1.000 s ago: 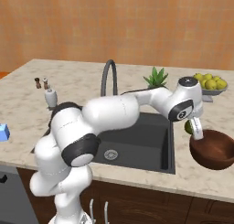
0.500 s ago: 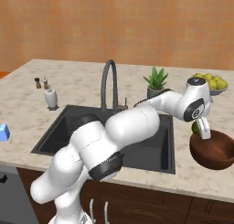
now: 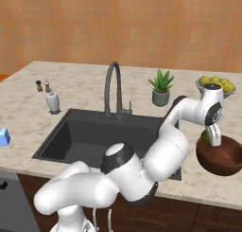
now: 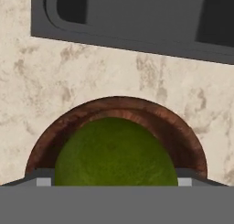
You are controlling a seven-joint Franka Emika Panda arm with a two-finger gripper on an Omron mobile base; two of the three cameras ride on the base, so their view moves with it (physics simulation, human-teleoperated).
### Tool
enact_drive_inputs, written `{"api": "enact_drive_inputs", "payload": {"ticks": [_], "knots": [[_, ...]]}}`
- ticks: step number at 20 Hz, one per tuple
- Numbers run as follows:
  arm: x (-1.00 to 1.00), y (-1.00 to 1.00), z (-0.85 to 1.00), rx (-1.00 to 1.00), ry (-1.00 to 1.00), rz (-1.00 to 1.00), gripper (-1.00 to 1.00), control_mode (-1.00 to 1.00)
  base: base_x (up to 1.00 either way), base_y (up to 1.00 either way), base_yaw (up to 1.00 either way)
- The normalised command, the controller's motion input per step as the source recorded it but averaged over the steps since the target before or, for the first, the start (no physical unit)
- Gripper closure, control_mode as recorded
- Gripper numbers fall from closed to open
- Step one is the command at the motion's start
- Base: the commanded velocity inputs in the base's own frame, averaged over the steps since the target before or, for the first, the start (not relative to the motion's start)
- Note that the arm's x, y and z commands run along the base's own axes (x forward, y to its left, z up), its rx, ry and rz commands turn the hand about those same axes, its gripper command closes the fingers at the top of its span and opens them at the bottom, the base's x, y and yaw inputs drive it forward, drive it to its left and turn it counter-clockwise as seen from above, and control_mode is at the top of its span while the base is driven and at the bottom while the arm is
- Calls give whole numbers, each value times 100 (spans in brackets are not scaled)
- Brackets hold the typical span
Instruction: Pick the lime from the sink and place it in the bowl. Then pick the bowl and place it in the microwave. Then close the microwave door and press the start button.
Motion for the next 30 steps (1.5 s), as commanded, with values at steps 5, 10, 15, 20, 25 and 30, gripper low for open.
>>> {"api": "enact_drive_inputs", "payload": {"ticks": [5,10,15,20,25,30], "knots": [[1,-6,-40,2,8,0,100,-100,0,0,0],[1,-6,-44,4,7,0,100,-100,0,0,0],[0,-2,-49,5,7,0,100,-100,0,0,0],[0,0,-46,3,8,0,-100,-100,0,0,0],[0,0,-4,1,2,0,-100,-100,0,0,0],[-12,5,1,0,-15,3,-100,-100,0,0,0]]}}
